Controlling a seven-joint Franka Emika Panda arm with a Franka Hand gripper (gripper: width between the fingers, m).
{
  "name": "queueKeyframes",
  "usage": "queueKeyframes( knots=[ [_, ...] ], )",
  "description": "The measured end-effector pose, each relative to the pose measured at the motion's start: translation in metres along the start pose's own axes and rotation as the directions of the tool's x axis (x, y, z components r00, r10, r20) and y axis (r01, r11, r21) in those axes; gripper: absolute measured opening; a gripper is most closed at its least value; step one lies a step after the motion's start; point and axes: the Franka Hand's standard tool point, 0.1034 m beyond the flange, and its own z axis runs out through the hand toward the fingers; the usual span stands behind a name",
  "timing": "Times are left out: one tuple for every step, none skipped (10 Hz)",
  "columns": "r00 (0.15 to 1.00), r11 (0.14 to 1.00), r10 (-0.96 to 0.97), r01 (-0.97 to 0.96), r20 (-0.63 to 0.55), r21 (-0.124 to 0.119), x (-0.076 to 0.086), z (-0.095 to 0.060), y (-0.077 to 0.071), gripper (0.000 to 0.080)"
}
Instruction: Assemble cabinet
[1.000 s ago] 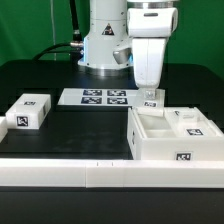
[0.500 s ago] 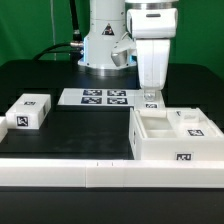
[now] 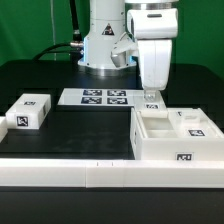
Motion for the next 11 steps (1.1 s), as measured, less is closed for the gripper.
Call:
queueKeyframes(
  knots=[
    [1.0,1.0,-0.03,0.03,-0.001,0.001,-0.003,-0.001,0.008,0.007],
    [1.0,1.0,-0.03,0.03,-0.004,-0.005,-0.003,-0.001,0.015,0.007],
    [1.0,1.0,-0.028,0.028,-0.006,-0.008,-0.003,0.0,0.02,0.007],
    [1.0,1.0,-0.028,0.028,-0.008,-0.009,-0.003,-0.001,0.032,0.007],
    [1.0,1.0,-0.025,0.025,-0.011,-0.01,-0.004,-0.001,0.04,0.007],
    [1.0,1.0,-0.025,0.025,-0.012,-0.013,-0.004,-0.002,0.047,0.007],
    [1.0,1.0,-0.024,0.024,-0.013,-0.014,-0.004,-0.002,0.047,0.007],
    [1.0,1.0,-0.024,0.024,-0.013,-0.014,-0.004,-0.002,0.047,0.007],
    [1.0,1.0,-0.024,0.024,-0.013,-0.014,-0.004,-0.002,0.047,0.007],
    [1.0,1.0,-0.024,0.024,-0.013,-0.014,-0.004,-0.002,0.047,0.007],
    [1.0,1.0,-0.024,0.023,-0.013,-0.014,-0.004,-0.002,0.047,0.007]
  ],
)
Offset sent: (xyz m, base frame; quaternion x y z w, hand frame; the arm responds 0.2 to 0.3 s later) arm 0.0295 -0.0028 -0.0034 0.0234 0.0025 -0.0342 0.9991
